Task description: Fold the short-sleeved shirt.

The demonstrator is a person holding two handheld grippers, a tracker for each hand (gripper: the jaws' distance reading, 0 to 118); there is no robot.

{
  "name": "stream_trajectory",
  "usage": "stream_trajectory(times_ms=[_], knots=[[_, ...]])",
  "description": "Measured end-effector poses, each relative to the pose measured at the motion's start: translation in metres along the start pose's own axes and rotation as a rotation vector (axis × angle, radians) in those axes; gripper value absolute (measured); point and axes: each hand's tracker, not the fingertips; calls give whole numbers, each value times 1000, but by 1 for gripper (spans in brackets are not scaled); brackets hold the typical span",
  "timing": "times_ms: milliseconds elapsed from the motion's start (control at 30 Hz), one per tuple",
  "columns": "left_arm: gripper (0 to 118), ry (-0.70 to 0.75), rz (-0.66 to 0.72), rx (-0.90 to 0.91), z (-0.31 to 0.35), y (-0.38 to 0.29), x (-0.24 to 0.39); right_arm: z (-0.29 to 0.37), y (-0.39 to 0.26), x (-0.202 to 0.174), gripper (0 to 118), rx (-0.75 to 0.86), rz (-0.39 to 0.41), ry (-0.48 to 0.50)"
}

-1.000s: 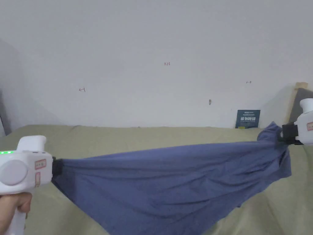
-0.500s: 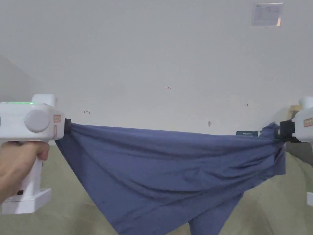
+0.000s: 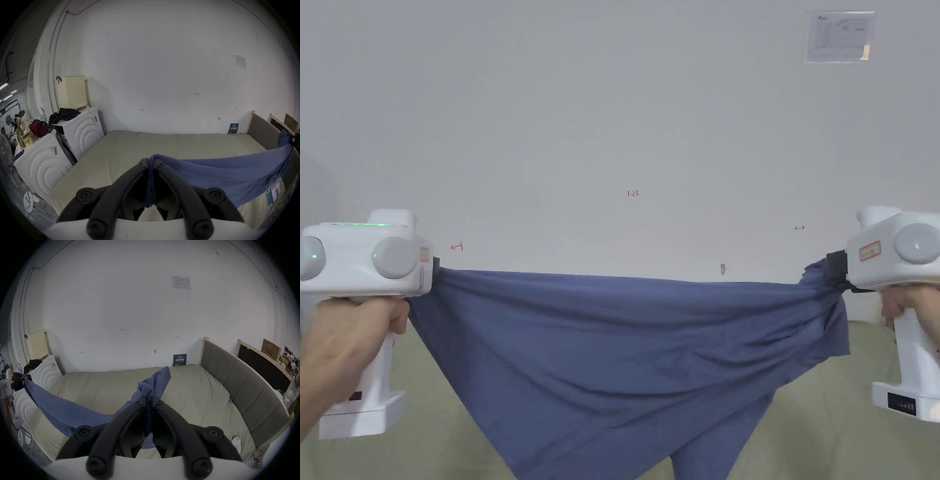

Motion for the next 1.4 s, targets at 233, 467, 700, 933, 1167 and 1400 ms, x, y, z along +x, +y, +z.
stream_trajectory(times_ms=[233,467,700,933,1167,1400], knots=[[1,52,-2,13,-71,22,25,-78,28,-9,9,-3,-1,-19],[1,80,7,-4,-135,14,53,-152,22,-12,9,-37,-20,-38],[1,36,-1,-98,-187,-37,69,-210,-25,-4,9,-121,10,-74],[1,9,-58,-188,-195,-118,68,-220,-96,13,9,-207,2,-56],[1,-61,-95,-248,-132,-194,45,-166,-182,31,9,-266,-34,-9],[1,-85,-88,-343,-70,-276,13,-96,-276,40,9,-332,-96,25]])
